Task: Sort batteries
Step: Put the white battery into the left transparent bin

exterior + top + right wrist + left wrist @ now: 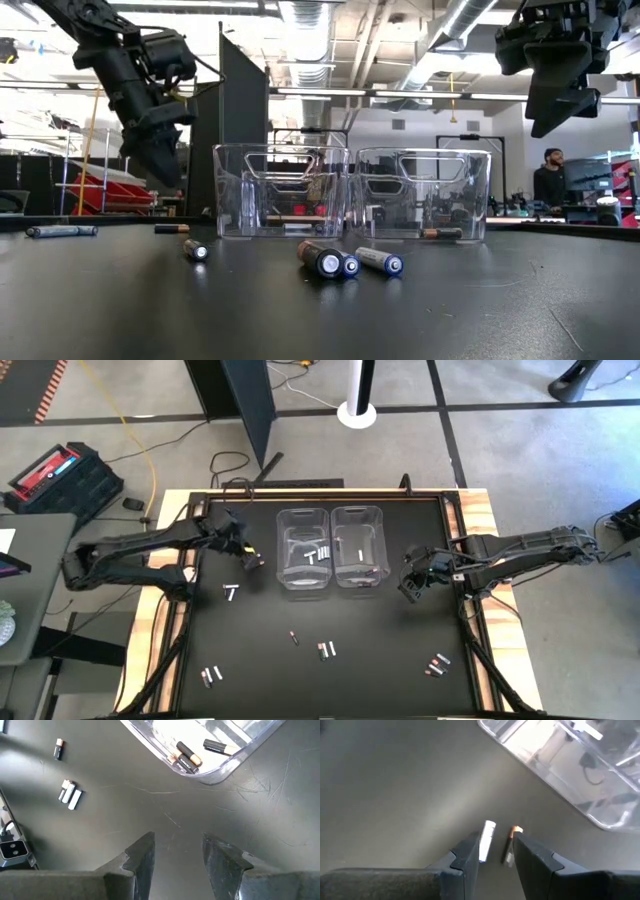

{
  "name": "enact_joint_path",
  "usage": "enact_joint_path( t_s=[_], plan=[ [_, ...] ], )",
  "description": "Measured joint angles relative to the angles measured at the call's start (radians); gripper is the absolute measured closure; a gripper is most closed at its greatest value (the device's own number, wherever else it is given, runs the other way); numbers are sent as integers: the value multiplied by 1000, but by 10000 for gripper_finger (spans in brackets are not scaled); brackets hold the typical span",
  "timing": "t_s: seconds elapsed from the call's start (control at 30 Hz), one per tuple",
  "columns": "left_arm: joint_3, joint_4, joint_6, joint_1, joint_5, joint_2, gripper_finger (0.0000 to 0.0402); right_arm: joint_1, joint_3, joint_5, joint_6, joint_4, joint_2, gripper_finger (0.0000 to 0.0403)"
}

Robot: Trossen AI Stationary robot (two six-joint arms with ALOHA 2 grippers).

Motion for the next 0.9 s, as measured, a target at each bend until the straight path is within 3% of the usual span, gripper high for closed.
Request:
enact_joint_path(
  t_s=[0.17,0.4,0.9],
  plan=[
    [0,-3,4,63,76,94,286,0,0,0,0,0,0,223],
    [11,12,52,76,103,226,286,0,0,1,21,0,0,223],
    [11,72,265,71,90,246,286,0,0,1,34,1,0,223]
  ],
)
